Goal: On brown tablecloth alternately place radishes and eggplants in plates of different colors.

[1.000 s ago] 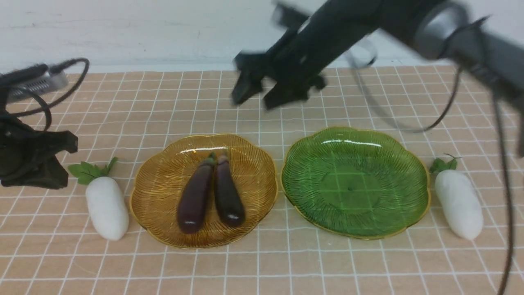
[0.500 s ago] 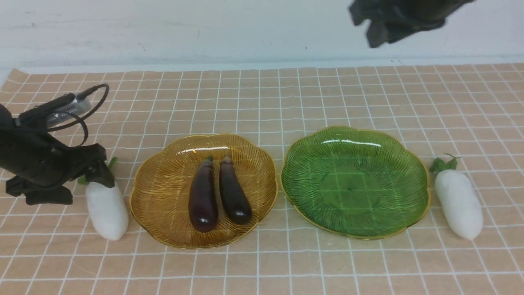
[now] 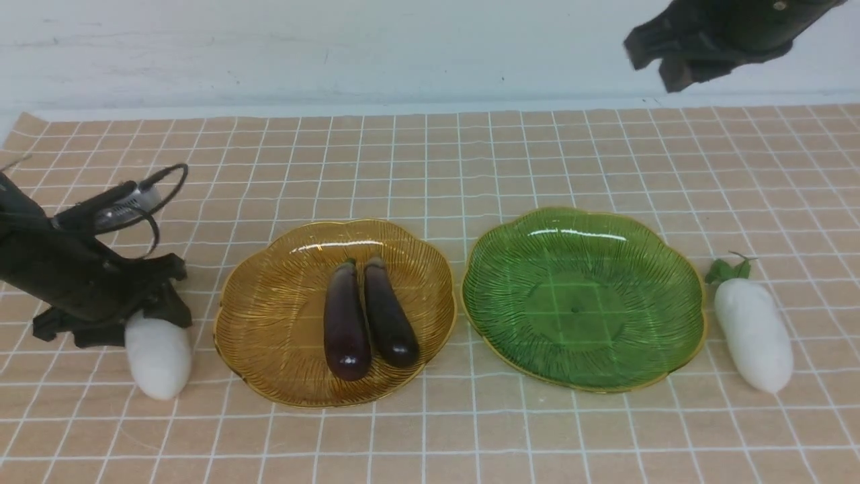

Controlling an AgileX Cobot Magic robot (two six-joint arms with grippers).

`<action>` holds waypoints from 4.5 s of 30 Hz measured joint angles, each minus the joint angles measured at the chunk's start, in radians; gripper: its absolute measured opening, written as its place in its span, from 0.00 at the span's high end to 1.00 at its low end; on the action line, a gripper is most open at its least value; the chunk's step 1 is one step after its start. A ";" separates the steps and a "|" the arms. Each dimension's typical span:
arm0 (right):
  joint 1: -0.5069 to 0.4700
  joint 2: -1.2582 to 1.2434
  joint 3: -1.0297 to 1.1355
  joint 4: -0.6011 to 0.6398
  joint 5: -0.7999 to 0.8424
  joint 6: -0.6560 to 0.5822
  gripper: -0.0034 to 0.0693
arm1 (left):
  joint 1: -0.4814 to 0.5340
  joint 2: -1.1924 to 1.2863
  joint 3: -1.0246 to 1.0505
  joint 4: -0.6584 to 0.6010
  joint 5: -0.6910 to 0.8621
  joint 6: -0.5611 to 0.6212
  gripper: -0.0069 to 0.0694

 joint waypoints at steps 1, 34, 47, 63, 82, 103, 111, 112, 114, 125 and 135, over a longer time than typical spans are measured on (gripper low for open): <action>-0.019 -0.001 0.033 0.032 -0.002 -0.014 0.70 | -0.050 0.004 -0.011 -0.004 -0.006 0.000 0.41; -0.015 0.172 0.449 0.096 -0.189 -0.061 0.14 | -0.520 0.523 -0.468 0.029 -0.109 -0.108 0.14; 0.008 0.284 0.437 0.079 -0.248 -0.059 0.27 | -0.463 0.487 -0.468 0.047 0.008 -0.184 0.56; 0.114 0.133 0.210 0.249 -0.107 0.030 0.27 | -0.350 0.168 -0.468 0.291 0.243 -0.171 0.91; 0.357 0.335 0.120 0.343 -0.255 0.022 0.12 | -0.350 0.055 -0.468 0.421 0.336 -0.221 0.91; 0.357 -0.261 -0.129 -0.012 -0.007 0.016 0.96 | -0.350 -0.483 -0.043 0.614 0.332 -0.308 0.91; 0.357 -0.707 0.239 -0.045 -0.227 0.021 0.97 | -0.350 -0.840 0.298 0.618 0.192 -0.317 0.91; 0.357 -0.765 0.291 -0.050 -0.273 0.021 0.97 | -0.350 -0.861 0.318 0.618 0.174 -0.319 0.91; 0.357 -0.809 0.365 -0.057 -0.338 0.021 0.97 | -0.350 -0.891 0.339 0.619 0.162 -0.320 0.91; 0.357 -1.462 1.260 -0.123 -1.149 0.021 0.97 | -0.350 -1.278 0.801 0.625 -0.088 -0.374 0.91; 0.357 -1.592 1.378 -0.130 -1.248 0.022 0.97 | -0.350 -1.432 0.925 0.624 -0.086 -0.384 0.91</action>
